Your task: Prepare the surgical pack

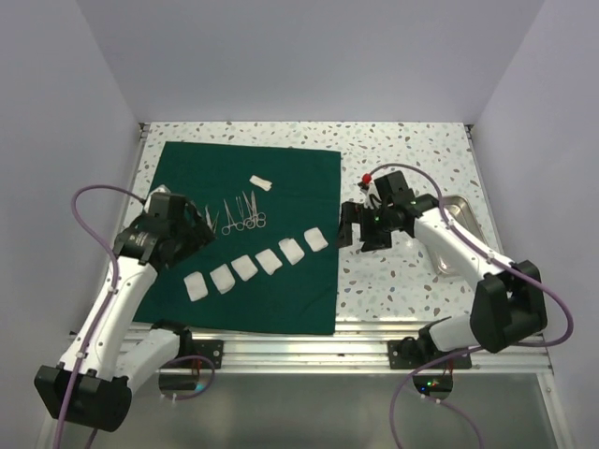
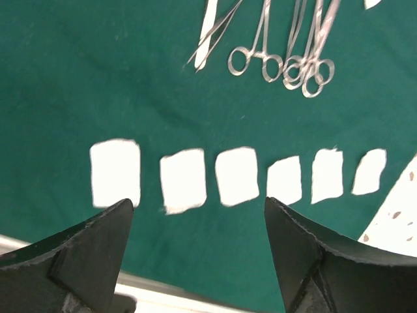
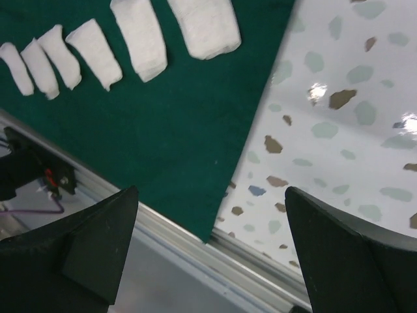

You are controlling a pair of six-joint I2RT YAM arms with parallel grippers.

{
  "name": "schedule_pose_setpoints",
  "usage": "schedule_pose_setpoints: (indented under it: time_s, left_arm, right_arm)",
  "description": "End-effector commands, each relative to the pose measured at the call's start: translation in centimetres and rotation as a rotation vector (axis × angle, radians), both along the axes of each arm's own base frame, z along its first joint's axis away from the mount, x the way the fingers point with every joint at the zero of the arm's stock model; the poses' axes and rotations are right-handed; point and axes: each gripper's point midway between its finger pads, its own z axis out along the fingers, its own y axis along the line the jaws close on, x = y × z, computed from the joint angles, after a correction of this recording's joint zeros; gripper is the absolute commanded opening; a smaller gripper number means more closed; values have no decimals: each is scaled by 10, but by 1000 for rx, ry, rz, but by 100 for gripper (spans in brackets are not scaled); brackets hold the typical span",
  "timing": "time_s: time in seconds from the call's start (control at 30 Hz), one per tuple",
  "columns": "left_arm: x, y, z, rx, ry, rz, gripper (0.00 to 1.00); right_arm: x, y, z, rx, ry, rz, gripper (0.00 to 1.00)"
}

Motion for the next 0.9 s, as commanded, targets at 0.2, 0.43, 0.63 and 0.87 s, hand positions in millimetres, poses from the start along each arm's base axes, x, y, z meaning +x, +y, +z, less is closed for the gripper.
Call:
schedule_pose_setpoints:
  time_s: [0.2, 0.43, 0.63, 0.87]
  left_arm:
    - [-35, 23, -22, 156, 286, 59, 79]
    - [-37, 17, -40, 151, 339, 73, 75]
    - [-44, 12, -44, 146, 361, 59, 75]
    - [-32, -7, -43, 82, 340, -39, 73]
  right_arm:
    - [-16, 4, 38, -48, 53, 73, 99]
    - [-17, 6, 21, -38, 79, 65, 99]
    - [-7, 12, 13, -38, 89, 94, 98]
    - [17, 36, 13, 42, 70, 115, 90]
